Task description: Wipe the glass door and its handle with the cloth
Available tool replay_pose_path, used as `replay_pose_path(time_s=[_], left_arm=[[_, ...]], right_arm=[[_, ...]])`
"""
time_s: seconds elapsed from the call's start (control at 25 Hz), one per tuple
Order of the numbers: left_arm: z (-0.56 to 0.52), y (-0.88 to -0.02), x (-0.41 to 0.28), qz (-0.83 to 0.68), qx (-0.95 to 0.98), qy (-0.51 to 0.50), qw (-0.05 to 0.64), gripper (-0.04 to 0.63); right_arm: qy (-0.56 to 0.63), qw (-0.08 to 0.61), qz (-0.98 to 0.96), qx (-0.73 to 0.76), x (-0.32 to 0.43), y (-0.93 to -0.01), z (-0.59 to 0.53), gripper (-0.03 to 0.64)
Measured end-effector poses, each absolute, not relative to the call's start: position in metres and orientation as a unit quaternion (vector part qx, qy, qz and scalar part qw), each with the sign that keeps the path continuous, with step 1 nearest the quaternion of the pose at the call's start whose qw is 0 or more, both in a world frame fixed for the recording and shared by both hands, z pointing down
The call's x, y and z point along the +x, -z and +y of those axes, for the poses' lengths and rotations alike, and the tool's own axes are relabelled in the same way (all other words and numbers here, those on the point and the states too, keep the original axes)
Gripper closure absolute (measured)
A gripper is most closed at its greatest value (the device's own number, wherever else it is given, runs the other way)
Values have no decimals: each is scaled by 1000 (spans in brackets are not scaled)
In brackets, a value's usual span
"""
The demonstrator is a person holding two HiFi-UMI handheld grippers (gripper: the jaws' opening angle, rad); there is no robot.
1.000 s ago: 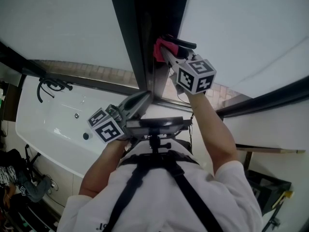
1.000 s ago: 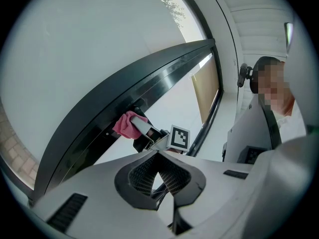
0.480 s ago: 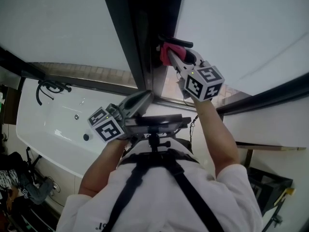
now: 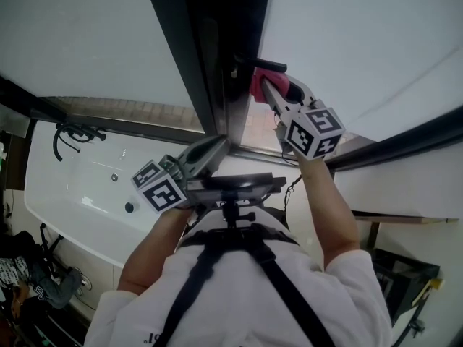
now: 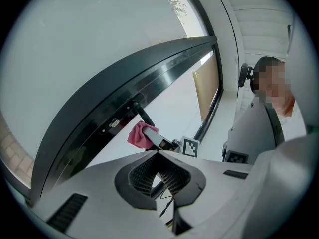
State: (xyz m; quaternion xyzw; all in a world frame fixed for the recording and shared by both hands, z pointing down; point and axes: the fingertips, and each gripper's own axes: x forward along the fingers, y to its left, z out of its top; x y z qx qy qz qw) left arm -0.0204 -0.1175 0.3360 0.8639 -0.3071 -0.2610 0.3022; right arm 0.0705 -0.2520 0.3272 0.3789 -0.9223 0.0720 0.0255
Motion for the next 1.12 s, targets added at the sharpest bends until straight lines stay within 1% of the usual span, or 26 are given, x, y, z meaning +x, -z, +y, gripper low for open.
replay_pose_path(time_s=[0.28,0.76,0.92,1.12], left_arm=[[-118,-340,-20,-306,863,261,306,603],[-121,-342,-17,-296,865,261,310,603],[-122,-343,-15,-292,866,261,311,603],[-121,-345,-17,-298,863,265,312,603]], right_arm=[[-63,25,-913,403,95,-331,-251,518],[-43,0,-888,458,138,-315,-245,517],[-16,1,-886,464,135,-305,-239,517],[41,10,-896,441,106,-285,-231,517]])
